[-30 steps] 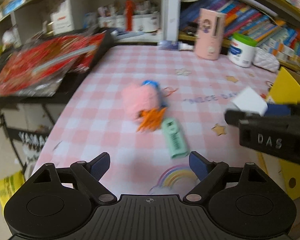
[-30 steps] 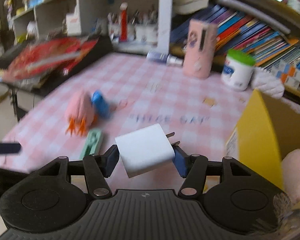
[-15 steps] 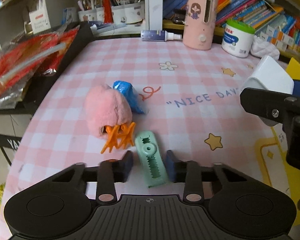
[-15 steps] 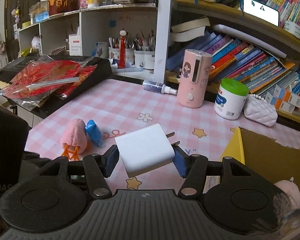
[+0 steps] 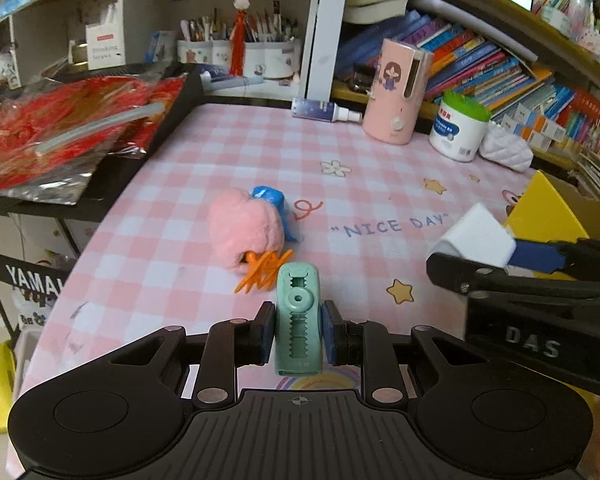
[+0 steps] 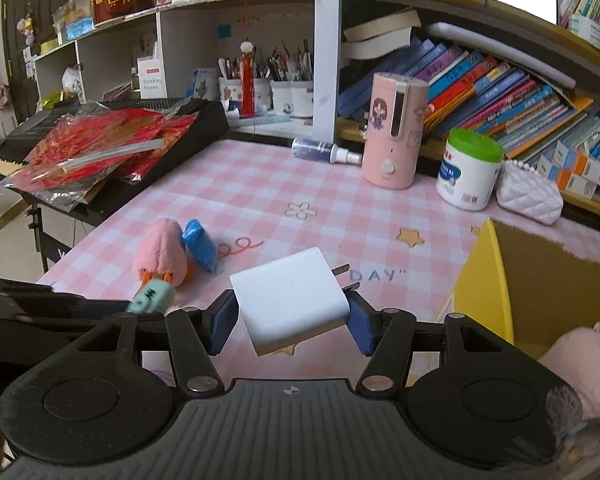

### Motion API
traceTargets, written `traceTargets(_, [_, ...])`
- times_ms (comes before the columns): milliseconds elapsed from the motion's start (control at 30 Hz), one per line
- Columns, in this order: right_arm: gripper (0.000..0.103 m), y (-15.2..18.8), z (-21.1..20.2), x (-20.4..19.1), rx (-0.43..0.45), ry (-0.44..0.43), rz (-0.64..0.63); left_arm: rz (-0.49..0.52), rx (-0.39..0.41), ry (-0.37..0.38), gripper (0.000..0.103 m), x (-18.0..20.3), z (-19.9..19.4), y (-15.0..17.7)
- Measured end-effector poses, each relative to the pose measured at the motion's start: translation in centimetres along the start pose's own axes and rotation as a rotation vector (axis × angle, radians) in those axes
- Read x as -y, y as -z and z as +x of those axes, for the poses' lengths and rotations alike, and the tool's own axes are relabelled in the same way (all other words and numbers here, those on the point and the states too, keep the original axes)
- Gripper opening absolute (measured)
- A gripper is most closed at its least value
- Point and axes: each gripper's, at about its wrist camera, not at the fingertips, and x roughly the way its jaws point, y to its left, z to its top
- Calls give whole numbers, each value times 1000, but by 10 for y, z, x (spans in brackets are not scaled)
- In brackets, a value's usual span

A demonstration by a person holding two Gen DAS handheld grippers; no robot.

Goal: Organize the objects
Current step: 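Grasp the white charger with the right tool while the left tool grasps the mint-green stapler, then carry the charger with the right tool while the left tool carries the stapler over the yellow box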

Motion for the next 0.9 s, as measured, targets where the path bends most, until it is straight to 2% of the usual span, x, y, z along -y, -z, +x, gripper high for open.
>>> traceTargets(467, [56, 26, -32, -30, -46, -21, -34, -18, 38, -23, 23, -19, -57, 35])
traceTargets(900, [56, 59, -72, -56, -72, -1, -29, -9, 53, 8, 23, -28, -102, 76])
